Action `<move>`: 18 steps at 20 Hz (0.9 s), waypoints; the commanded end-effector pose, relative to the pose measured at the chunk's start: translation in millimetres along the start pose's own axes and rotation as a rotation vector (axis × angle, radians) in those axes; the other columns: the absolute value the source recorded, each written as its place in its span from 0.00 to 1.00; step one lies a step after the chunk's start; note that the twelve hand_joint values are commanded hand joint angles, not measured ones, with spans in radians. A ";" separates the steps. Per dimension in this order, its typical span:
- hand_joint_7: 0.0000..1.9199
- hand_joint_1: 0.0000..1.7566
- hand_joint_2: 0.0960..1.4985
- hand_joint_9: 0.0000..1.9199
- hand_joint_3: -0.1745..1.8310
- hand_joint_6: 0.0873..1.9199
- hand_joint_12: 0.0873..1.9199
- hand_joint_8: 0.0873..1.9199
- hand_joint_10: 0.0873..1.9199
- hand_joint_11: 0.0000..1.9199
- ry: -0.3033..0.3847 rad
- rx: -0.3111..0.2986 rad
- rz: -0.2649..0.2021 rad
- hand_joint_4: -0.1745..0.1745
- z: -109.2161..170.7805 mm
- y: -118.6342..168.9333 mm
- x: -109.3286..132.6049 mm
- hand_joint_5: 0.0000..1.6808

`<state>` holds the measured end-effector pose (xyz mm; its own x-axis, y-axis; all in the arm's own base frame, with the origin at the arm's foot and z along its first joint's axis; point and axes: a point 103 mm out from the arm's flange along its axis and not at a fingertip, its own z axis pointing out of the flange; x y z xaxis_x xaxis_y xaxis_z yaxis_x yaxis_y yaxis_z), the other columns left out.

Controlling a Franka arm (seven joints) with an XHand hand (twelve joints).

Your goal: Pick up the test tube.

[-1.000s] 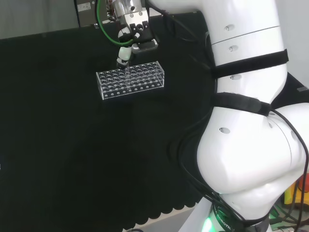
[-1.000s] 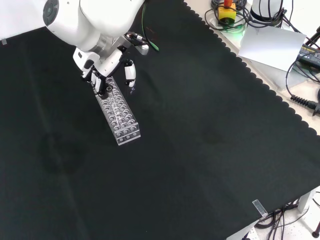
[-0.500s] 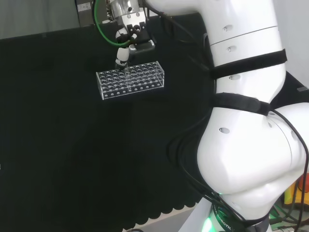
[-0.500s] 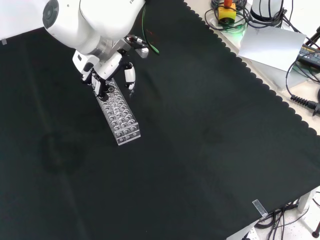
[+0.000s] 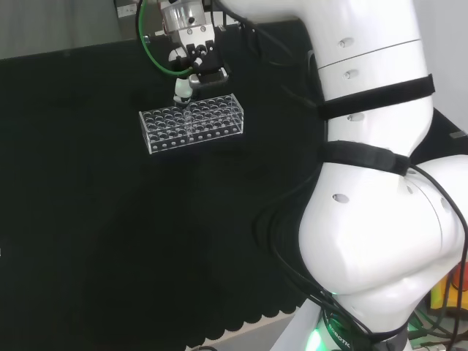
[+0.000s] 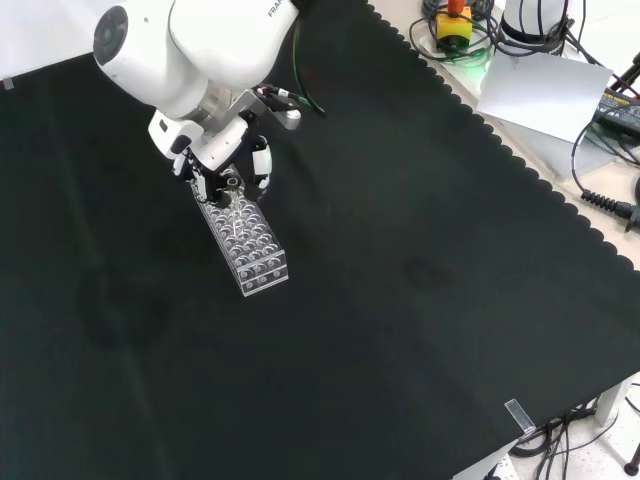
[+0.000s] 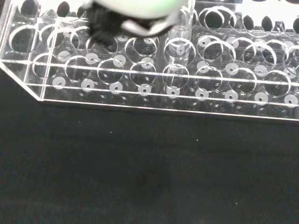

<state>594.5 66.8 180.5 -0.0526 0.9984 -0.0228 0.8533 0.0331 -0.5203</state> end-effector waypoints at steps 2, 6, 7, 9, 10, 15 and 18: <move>0.88 0.69 0.51 0.77 0.27 0.23 0.62 0.20 0.18 0.41 0.117 -0.230 0.033 0.00 -4.7 -6.8 7.5 0.77; 0.92 0.69 0.48 0.86 0.29 0.21 0.46 0.18 0.15 0.64 0.176 -0.302 0.049 0.00 -12.2 -9.1 5.7 0.79; 0.93 0.69 0.48 0.87 0.29 0.20 0.44 0.18 0.15 0.66 0.185 -0.310 0.051 0.00 -14.3 -9.4 4.9 0.79; 0.93 0.70 0.47 0.88 0.30 0.20 0.41 0.17 0.15 0.69 0.210 -0.329 0.058 0.00 -18.9 -10.1 2.9 0.80; 0.94 0.70 0.47 0.88 0.31 0.19 0.41 0.17 0.15 0.69 0.220 -0.338 0.059 0.00 -20.7 -10.6 1.6 0.80; 0.94 0.70 0.45 0.89 0.33 0.18 0.40 0.16 0.14 0.70 0.252 -0.366 0.066 0.00 -29.9 -14.9 -5.6 0.81; 0.94 0.70 0.44 0.89 0.33 0.18 0.40 0.16 0.14 0.70 0.288 -0.359 0.079 0.00 -37.9 -19.3 -9.5 0.82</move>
<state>597.5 65.0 212.6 0.0980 0.9786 0.1810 0.9785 -0.0616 -0.1969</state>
